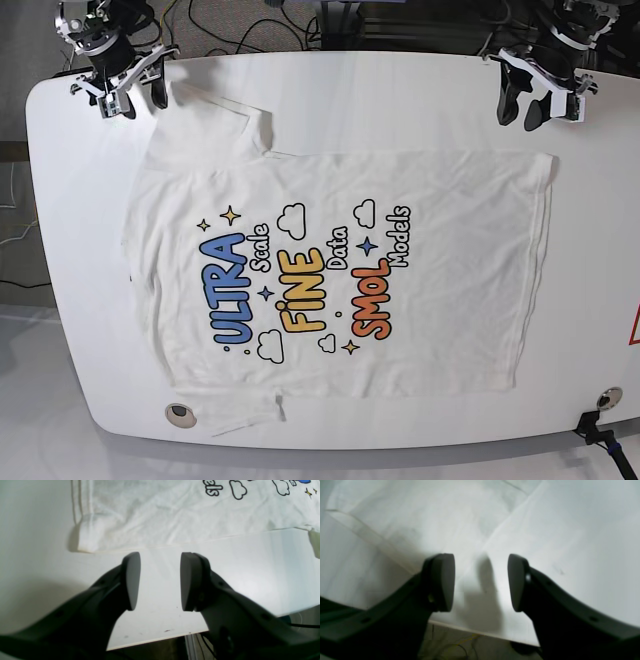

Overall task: Fold the T-shirt properly
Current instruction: 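Move both grippers down to the shoulder edge of the white T-shirt, then close both grippers on the shoulder edge of the shirt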

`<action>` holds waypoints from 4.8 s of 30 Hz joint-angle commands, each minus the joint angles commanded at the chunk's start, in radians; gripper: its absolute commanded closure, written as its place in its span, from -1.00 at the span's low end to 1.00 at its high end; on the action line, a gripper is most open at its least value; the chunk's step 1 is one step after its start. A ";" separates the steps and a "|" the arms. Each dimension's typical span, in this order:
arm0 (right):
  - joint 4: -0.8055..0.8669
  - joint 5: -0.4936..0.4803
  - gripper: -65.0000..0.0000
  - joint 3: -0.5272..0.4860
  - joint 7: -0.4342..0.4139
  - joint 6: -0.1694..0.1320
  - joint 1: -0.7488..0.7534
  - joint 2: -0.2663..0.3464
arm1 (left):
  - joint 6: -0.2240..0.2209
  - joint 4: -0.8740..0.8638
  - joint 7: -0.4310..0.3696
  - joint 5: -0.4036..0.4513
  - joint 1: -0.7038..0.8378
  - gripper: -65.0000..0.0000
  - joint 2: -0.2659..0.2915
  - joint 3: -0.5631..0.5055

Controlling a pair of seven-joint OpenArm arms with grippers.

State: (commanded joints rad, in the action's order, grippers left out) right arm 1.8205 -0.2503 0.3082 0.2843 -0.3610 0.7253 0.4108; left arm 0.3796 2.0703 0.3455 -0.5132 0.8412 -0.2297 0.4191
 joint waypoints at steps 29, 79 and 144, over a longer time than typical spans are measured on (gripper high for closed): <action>-0.073 0.142 0.07 -0.103 0.044 0.020 -0.044 -0.053 | -0.005 -0.001 0.015 0.008 -0.013 0.25 -0.002 -0.001; 0.012 0.124 1.00 -0.079 0.135 0.027 -0.049 -0.055 | 0.013 -0.207 0.044 -0.009 -0.121 0.25 -0.029 0.017; 0.116 0.047 1.00 -0.036 0.135 -0.023 0.012 -0.049 | 0.071 -0.411 0.257 -0.077 -0.369 1.00 -0.126 0.103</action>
State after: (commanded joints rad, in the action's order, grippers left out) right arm 1.9368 -0.2037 0.2722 0.4198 -0.3843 0.7374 0.3621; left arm 0.4505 1.6594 0.6021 -0.5902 0.4727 -0.3554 0.5220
